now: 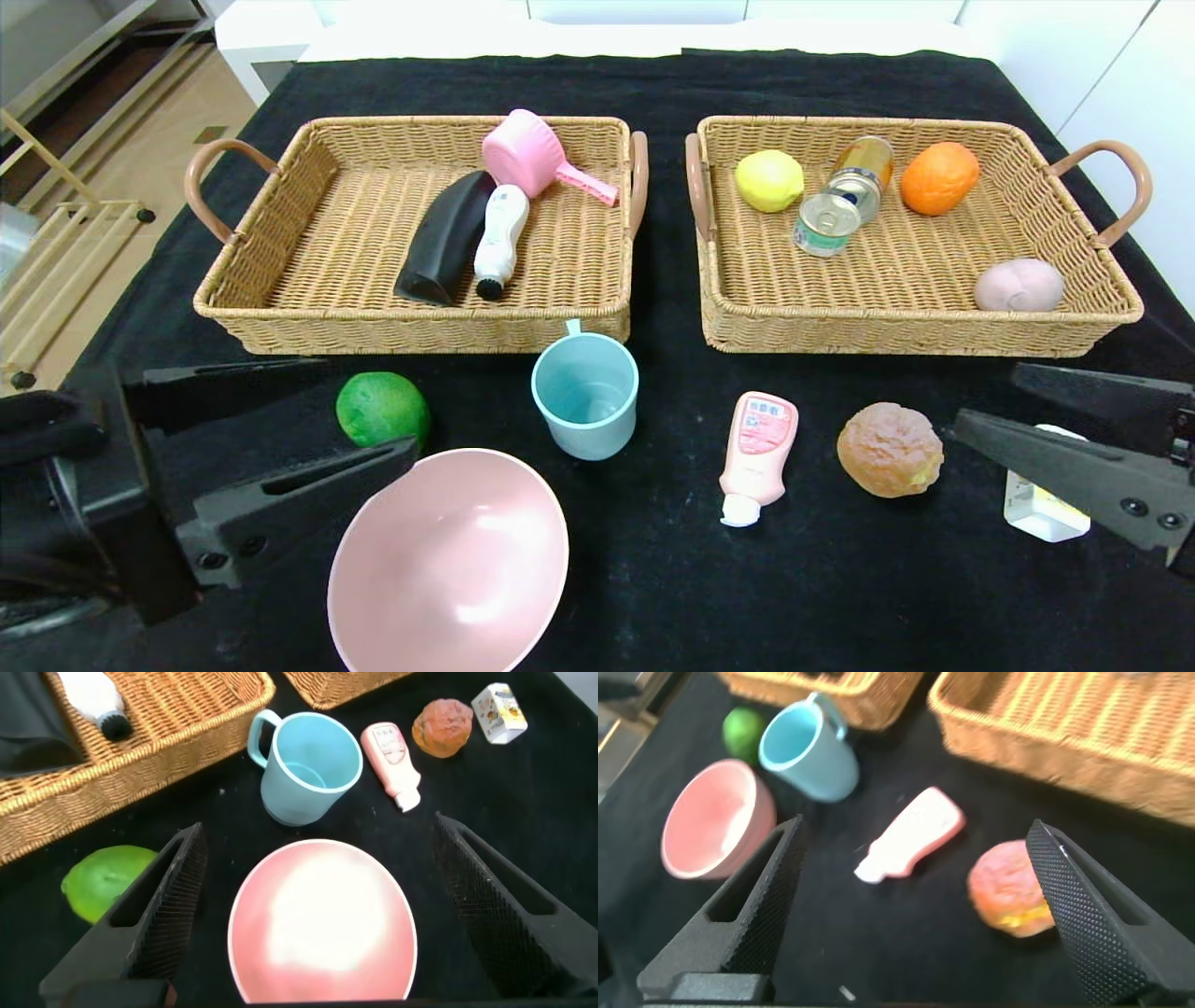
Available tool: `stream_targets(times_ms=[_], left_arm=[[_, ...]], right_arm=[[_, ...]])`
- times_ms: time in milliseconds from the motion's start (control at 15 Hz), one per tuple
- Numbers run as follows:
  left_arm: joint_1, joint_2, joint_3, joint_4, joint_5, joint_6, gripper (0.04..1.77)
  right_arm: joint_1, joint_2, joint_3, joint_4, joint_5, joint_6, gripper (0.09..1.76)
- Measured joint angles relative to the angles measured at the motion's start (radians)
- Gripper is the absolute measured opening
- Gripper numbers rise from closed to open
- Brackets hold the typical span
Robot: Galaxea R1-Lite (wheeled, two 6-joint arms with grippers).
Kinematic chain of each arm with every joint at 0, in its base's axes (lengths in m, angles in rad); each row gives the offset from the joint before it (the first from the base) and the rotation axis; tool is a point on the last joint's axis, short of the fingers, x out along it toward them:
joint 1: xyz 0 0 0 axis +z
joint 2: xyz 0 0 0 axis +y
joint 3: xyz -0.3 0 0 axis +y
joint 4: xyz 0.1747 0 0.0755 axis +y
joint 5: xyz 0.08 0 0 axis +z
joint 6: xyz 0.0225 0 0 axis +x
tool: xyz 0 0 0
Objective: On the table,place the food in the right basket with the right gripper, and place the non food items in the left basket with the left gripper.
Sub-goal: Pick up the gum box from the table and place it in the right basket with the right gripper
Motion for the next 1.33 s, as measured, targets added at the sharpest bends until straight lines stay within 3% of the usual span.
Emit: stream_targets(times_ms=[267, 800, 1067, 1333], left_arm=[[-0.002, 0.045, -0.008, -0.004, 0.009, -0.002, 1.72], [-0.002, 0.057, -0.004, -0.002, 0.014, -0.009, 1.72], [-0.002, 0.054, -0.006, 0.001, 0.033, -0.011, 1.72], [-0.002, 0.047, -0.007, 0.002, 0.053, -0.008, 1.72]], right_arm=[[-0.001, 0.016, 0.006, -0.001, -0.006, 0.003, 1.71], [-0.041, 0.037, -0.013, 0.032, -0.118, 0.004, 1.71], [-0.116, 0.051, -0.146, 0.330, -0.172, 0.031, 1.71], [-0.145, 0.105, -0.371, 0.633, -0.340, 0.056, 1.71]])
